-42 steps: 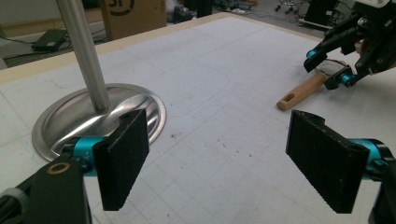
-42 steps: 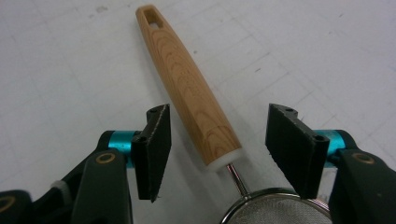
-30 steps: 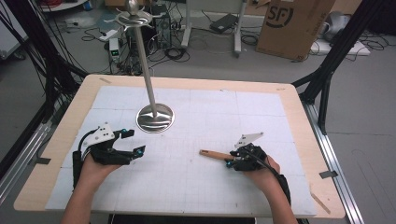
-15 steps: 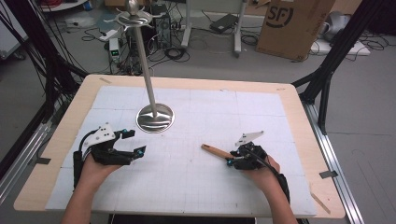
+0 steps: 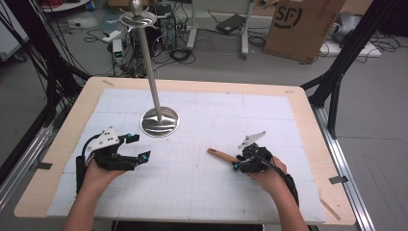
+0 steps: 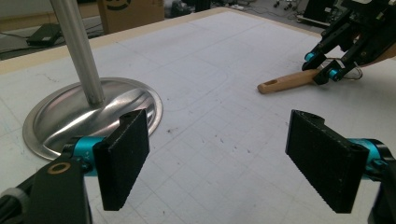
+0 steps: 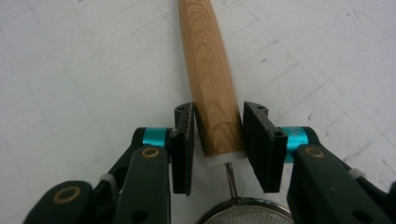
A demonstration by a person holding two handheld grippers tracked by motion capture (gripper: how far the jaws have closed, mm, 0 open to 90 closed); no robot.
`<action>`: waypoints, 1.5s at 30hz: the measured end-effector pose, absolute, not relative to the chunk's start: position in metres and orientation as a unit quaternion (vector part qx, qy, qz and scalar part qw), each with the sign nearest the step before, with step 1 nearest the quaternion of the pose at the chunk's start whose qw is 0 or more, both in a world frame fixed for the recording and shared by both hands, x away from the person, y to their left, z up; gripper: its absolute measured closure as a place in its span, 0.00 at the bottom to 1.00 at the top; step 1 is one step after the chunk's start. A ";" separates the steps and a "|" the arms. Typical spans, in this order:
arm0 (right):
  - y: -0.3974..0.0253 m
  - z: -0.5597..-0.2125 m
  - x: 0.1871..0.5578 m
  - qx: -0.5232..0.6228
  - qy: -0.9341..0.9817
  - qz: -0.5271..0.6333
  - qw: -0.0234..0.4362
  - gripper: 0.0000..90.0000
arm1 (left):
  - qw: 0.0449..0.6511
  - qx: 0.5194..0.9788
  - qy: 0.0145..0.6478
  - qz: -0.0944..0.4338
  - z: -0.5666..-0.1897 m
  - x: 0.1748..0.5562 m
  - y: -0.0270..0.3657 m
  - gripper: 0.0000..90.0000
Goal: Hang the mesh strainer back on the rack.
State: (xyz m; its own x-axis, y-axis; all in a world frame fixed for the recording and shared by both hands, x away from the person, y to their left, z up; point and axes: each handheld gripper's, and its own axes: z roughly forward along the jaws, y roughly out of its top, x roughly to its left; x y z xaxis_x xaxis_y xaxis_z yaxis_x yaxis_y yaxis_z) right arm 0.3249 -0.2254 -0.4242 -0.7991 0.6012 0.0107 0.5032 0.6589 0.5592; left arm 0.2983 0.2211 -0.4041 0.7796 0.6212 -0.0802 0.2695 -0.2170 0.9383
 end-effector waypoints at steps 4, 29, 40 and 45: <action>-0.226 -0.424 0.327 0.314 0.903 0.278 0.090 0.74 | 0.554 0.763 0.293 0.160 -0.404 0.298 0.222 0.25; -0.216 -0.418 0.339 0.291 0.930 0.216 0.066 0.73 | 0.553 0.765 0.290 0.156 -0.405 0.299 0.221 0.25; -0.205 -0.414 0.347 0.274 0.945 0.169 0.054 0.73 | 0.549 0.769 0.290 0.153 -0.406 0.299 0.219 0.25; -0.203 -0.414 0.348 0.264 0.949 0.165 0.056 0.75 | 0.547 0.770 0.292 0.151 -0.408 0.299 0.217 0.25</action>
